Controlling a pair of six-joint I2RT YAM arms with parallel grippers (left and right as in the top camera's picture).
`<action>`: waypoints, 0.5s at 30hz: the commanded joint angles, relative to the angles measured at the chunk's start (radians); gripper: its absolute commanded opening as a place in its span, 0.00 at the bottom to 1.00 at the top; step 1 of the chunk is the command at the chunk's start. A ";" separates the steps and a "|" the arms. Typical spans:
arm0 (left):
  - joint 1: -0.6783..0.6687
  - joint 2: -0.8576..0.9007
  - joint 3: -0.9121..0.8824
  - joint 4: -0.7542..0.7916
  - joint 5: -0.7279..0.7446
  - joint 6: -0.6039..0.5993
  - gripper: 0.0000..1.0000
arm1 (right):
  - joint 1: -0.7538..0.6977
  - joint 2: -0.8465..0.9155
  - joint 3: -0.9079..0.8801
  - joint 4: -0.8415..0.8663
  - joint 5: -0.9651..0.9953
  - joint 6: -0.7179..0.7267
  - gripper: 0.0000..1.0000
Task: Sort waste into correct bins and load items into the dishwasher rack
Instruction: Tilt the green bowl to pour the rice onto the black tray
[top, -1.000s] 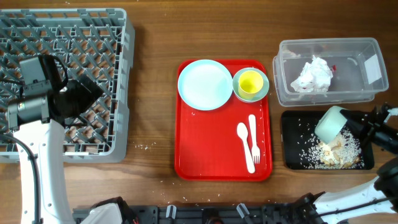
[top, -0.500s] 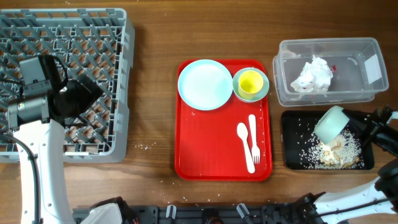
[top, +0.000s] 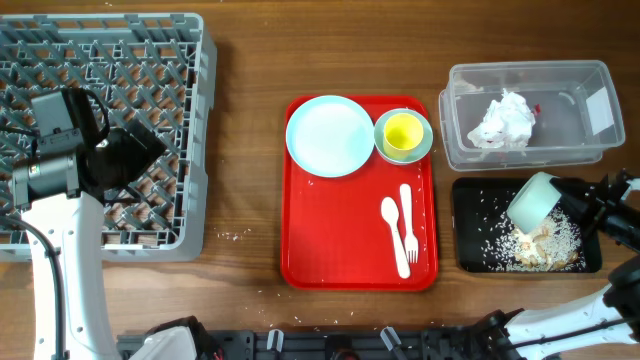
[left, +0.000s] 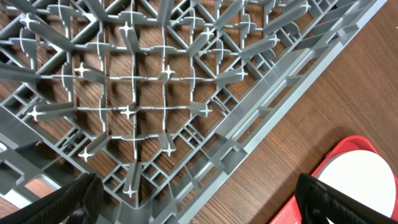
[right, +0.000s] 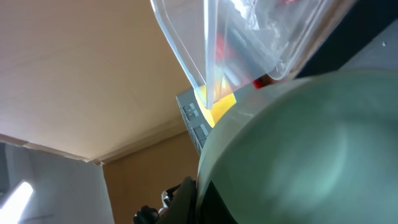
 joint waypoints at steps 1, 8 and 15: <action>0.006 0.006 0.011 -0.001 -0.002 0.002 1.00 | 0.000 0.002 0.003 -0.056 -0.010 -0.085 0.04; 0.006 0.006 0.011 -0.001 -0.002 0.002 1.00 | 0.001 -0.109 0.003 -0.056 -0.014 -0.086 0.04; 0.006 0.006 0.011 -0.001 -0.002 0.002 1.00 | 0.053 -0.442 0.003 -0.055 -0.045 -0.066 0.04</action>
